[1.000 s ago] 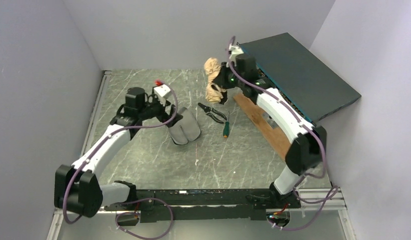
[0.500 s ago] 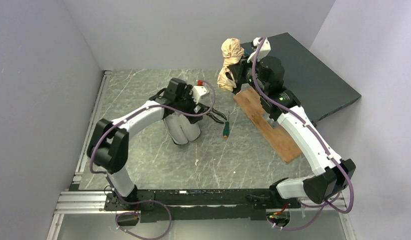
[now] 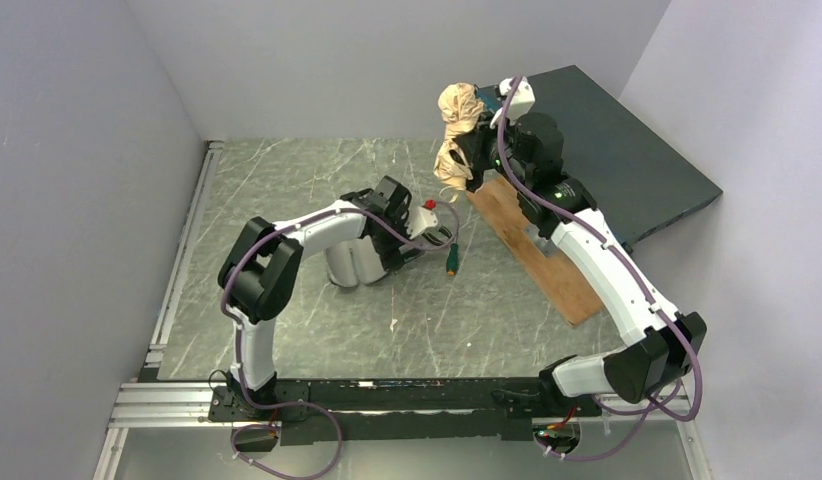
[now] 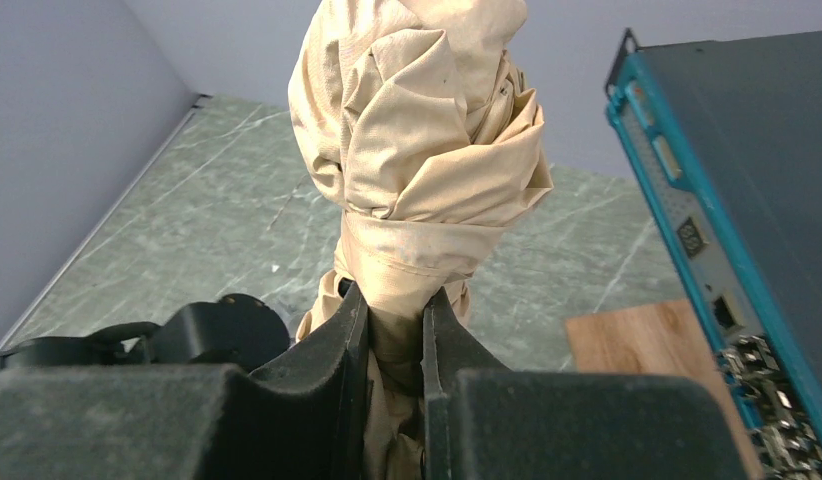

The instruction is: Open the umbrella

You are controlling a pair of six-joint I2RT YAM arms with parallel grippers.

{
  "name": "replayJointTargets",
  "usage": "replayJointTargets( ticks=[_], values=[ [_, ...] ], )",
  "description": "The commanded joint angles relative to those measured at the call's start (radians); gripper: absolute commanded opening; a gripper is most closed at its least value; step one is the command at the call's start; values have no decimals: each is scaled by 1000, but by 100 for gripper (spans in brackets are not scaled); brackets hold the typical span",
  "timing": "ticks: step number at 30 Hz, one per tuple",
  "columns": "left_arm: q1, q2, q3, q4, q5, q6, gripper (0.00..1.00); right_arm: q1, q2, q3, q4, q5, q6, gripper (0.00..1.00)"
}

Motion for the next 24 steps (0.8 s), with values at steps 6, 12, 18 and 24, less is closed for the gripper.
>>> replayJointTargets(
  ticks=[6, 12, 18, 24],
  values=[
    [110, -150, -245, -109, -125, 168, 100, 6, -6, -12, 151, -97, 28, 0],
    [318, -220, -334, -115, -132, 230, 100, 6, 9, -33, 138, -146, 27, 0],
    [533, -220, -362, -145, -118, 347, 100, 8, 22, -60, 152, -177, 17, 0],
    [637, -244, -420, -127, -101, 453, 99, 8, 62, -84, 156, -209, -26, 0]
  ],
)
